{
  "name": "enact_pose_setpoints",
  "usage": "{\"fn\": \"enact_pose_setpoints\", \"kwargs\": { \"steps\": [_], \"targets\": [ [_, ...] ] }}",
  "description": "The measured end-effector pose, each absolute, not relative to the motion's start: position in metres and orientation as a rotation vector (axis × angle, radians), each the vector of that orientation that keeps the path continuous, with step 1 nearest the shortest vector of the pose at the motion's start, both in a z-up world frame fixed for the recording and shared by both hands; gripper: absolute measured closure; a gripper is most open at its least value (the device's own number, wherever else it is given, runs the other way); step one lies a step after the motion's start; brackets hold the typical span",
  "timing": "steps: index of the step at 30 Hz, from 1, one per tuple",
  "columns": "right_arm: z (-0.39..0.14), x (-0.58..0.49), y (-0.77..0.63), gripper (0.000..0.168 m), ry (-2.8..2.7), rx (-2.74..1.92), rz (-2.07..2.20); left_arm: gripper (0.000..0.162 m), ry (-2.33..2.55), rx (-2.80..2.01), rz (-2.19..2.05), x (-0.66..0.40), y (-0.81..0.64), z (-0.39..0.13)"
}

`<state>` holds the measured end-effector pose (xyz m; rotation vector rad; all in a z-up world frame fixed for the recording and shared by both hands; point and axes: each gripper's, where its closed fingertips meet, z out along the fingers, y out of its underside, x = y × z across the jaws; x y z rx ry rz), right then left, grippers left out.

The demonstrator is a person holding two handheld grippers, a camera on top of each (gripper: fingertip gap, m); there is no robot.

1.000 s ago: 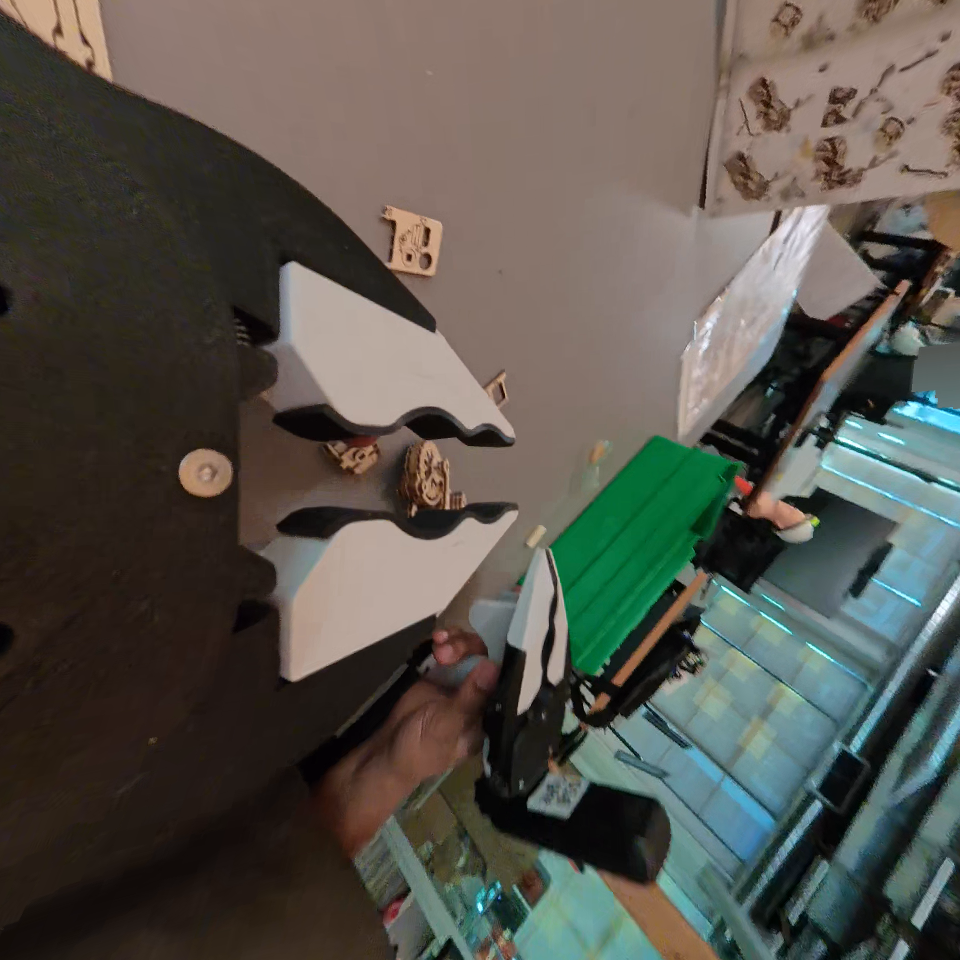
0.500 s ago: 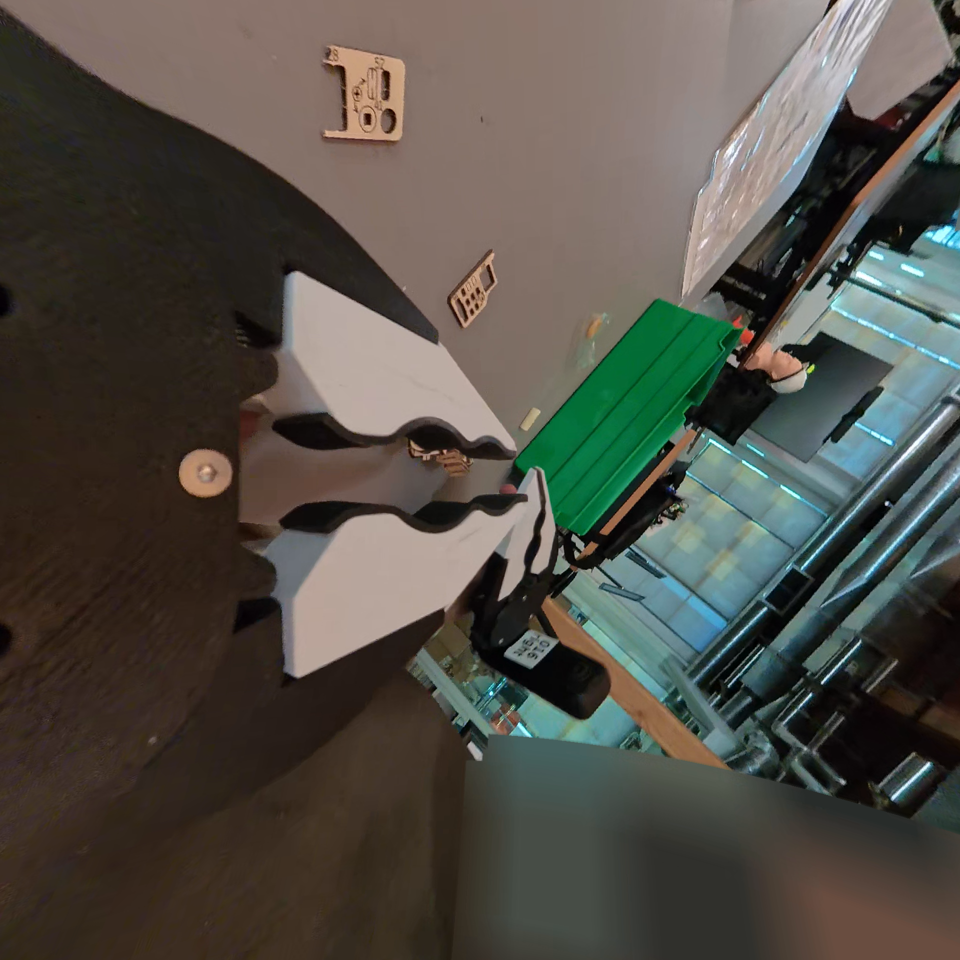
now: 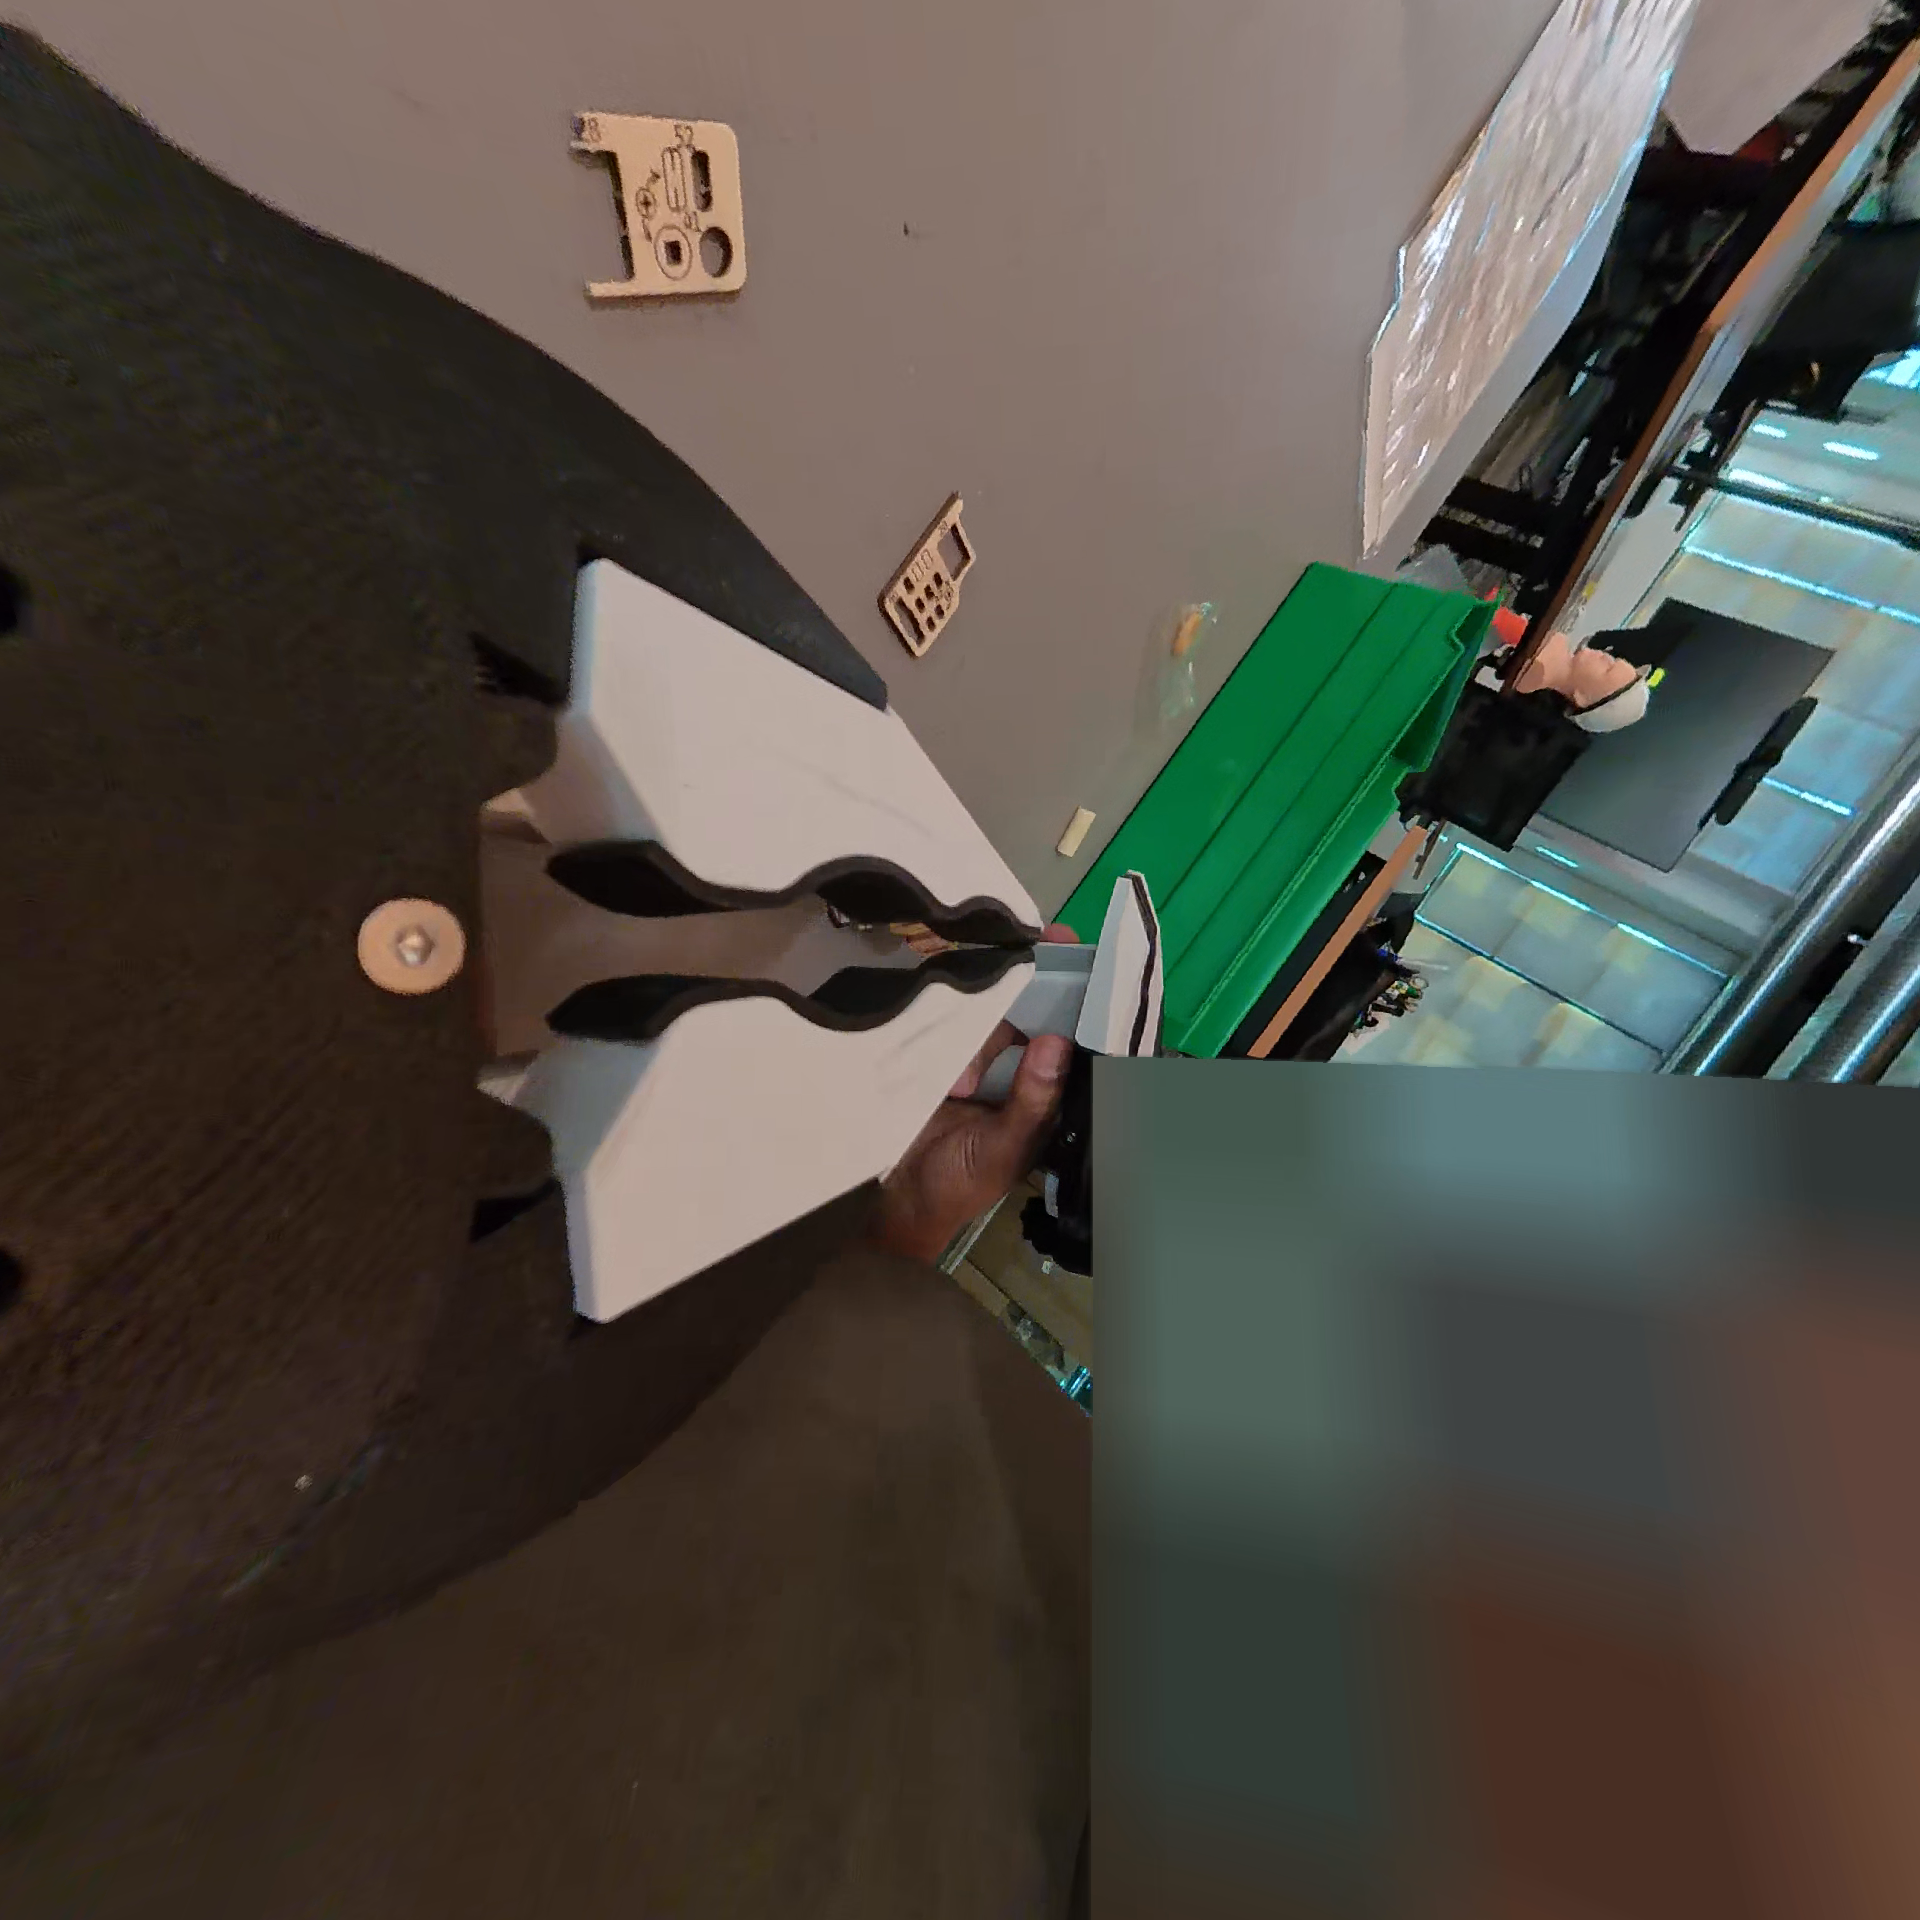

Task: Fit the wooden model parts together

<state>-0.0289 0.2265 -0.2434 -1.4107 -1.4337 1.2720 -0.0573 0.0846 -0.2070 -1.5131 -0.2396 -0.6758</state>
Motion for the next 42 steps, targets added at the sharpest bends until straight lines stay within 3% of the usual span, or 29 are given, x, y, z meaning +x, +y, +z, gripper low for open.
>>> {"fn": "enact_pose_setpoints", "kwargs": {
  "steps": [8, 19, 23, 28, 42],
  "targets": [
    [-0.261, -0.045, 0.237, 0.168, -1.441, -1.615, 1.346, 0.162, -0.390, -1.557, -0.602, -0.094, 0.097, -0.225],
    [-0.289, -0.071, 0.262, 0.168, -1.427, -1.766, 1.036, 0.162, -0.577, -1.452, -0.772, -0.110, 0.094, -0.224],
    [-0.294, -0.071, 0.269, 0.168, -1.395, -1.827, 1.005, 0.162, -0.533, -1.501, -0.599, -0.128, 0.085, -0.223],
    [-0.297, -0.072, 0.269, 0.168, -1.409, -1.827, 0.969, 0.162, -0.512, -1.547, -0.439, -0.137, 0.076, -0.225],
    [-0.285, -0.069, 0.257, 0.168, -1.424, -1.743, 1.034, 0.162, -0.436, -1.573, -0.599, -0.099, 0.084, -0.222]
  ]
}}
